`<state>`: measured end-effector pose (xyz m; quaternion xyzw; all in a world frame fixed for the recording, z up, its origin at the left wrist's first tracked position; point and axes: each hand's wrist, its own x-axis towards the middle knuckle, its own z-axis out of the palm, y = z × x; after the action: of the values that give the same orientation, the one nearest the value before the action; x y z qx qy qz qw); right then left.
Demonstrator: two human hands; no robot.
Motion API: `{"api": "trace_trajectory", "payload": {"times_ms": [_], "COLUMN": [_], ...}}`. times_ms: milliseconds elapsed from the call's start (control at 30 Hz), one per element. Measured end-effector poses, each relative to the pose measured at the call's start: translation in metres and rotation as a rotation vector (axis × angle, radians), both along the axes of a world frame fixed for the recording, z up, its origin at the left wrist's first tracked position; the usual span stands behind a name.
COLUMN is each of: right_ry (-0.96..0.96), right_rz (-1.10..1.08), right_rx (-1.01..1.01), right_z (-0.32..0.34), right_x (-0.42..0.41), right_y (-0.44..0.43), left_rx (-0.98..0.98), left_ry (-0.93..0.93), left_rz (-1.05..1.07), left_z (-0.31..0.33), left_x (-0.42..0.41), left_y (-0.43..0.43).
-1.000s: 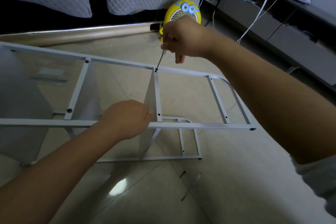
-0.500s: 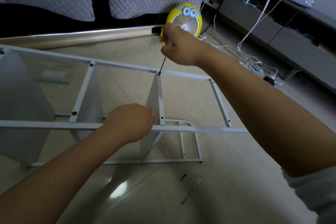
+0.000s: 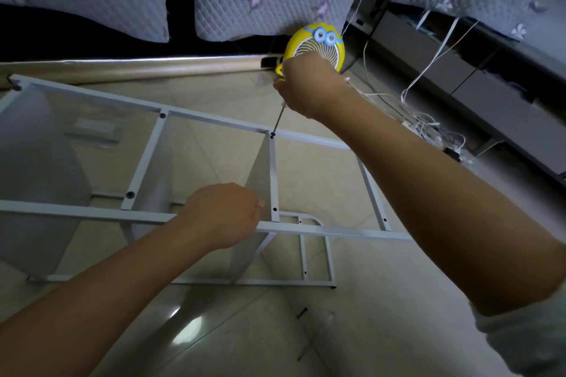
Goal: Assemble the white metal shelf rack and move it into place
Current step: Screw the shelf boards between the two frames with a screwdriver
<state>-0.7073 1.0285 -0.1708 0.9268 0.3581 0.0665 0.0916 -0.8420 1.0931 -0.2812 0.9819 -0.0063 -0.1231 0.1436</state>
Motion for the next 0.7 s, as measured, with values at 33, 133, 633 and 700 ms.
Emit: {"api": "trace_trajectory", "payload": {"times_ms": [33, 133, 633, 700], "right_ry": [0.003, 0.059, 0.138, 0.172], "right_rz": [-0.062, -0.183, 0.186, 0.075], "right_rx": [-0.005, 0.023, -0.045, -0.073], "right_z": [-0.001, 0.003, 0.015, 0.017], "right_x": [-0.001, 0.003, 0.004, 0.004], "right_y": [0.003, 0.001, -0.022, -0.017], "left_rx": [0.007, 0.011, -0.009, -0.006], "left_ry": [-0.003, -0.006, 0.003, -0.007], "left_rz": [-0.001, -0.005, 0.036, 0.027], "left_z": [0.000, -0.001, -0.003, -0.003], "left_x": [-0.001, -0.001, -0.001, 0.001], "left_y": [-0.001, -0.001, 0.001, -0.001]}}
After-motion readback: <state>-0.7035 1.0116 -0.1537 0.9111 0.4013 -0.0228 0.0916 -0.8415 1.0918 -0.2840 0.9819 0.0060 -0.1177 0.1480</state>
